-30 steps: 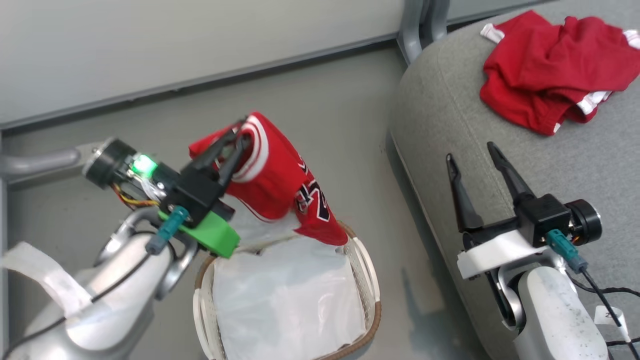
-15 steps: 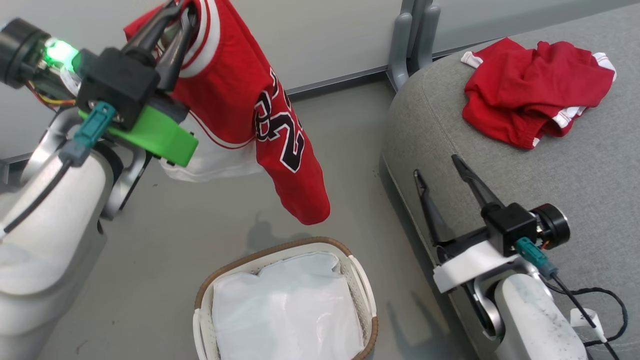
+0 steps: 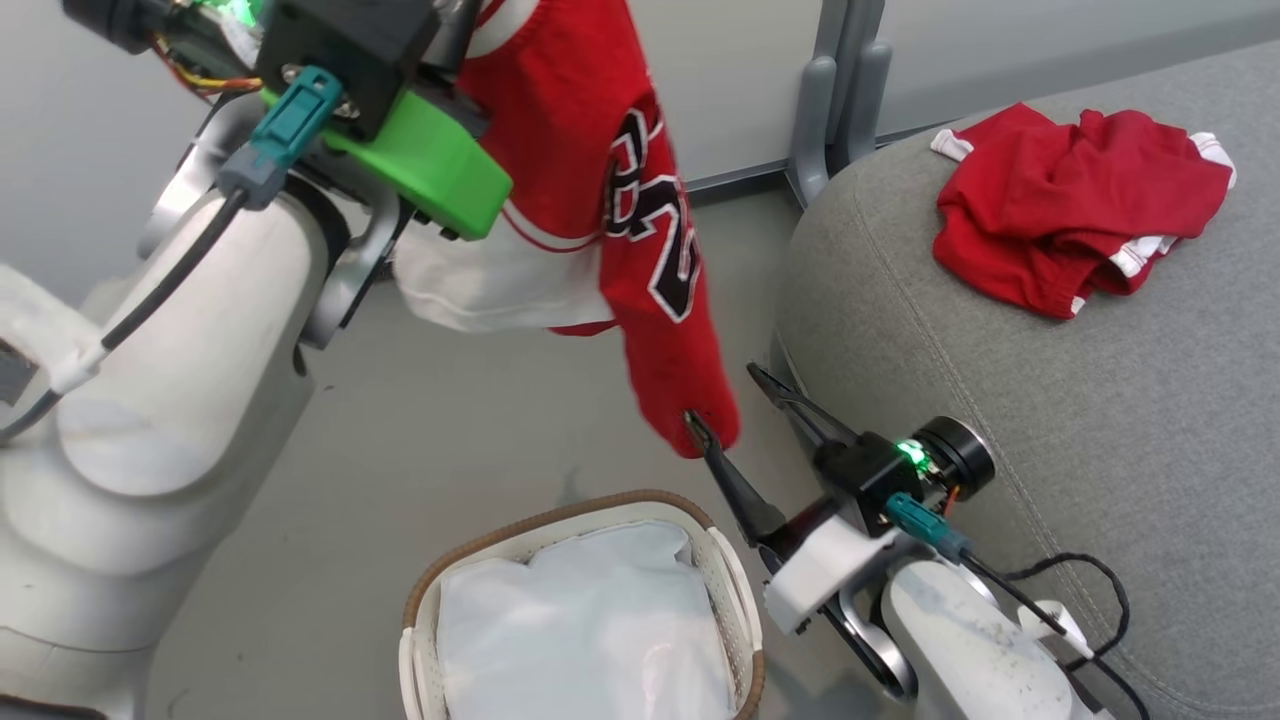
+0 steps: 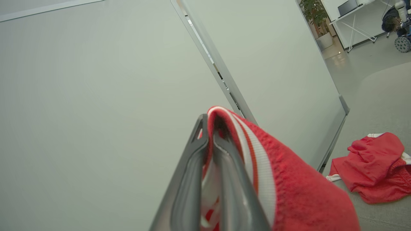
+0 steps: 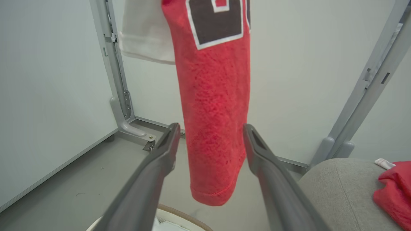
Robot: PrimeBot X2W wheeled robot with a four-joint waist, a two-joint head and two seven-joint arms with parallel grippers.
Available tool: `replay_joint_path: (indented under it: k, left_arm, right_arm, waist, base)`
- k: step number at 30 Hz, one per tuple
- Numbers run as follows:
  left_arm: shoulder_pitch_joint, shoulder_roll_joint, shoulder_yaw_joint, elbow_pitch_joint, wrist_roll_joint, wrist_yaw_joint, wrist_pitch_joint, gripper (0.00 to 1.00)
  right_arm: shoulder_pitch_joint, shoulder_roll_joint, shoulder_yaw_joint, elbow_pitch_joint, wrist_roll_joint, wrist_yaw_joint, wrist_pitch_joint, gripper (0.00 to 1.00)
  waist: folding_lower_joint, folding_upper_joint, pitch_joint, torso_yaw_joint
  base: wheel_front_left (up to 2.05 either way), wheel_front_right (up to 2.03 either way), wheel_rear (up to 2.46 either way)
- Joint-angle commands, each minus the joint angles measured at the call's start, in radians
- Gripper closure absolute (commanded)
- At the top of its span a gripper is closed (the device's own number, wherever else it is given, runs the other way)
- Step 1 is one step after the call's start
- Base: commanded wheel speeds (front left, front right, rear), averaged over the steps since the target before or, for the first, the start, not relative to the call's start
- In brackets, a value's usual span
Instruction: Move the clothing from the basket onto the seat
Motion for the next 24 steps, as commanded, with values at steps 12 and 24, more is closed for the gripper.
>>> replay_joint_path:
  k: [12,24]
  left_arm:
    - [-0.058,-0.115,-0.078,0.015,-0.022,-0.028,0.018,1.00]
    - [-0.002,-0.115,-0.112,-0.057,-0.036,-0.026,0.008,1.00]
  right_arm:
    - [-0.112,-0.004,-0.079,0.090,0.024,-0.001,0.000,0.00]
    - [-0.183,-0.004,-0.167,0.150,-0.045,-0.001,0.000,0.77]
  waist:
    - [0.0001,0.0000,-0.060,0.072]
    - [0.0001,0.0000,-0.067,0.113]
  base:
    - [0.00,0.00,0.00]
    - [0.00,0.00,0.00]
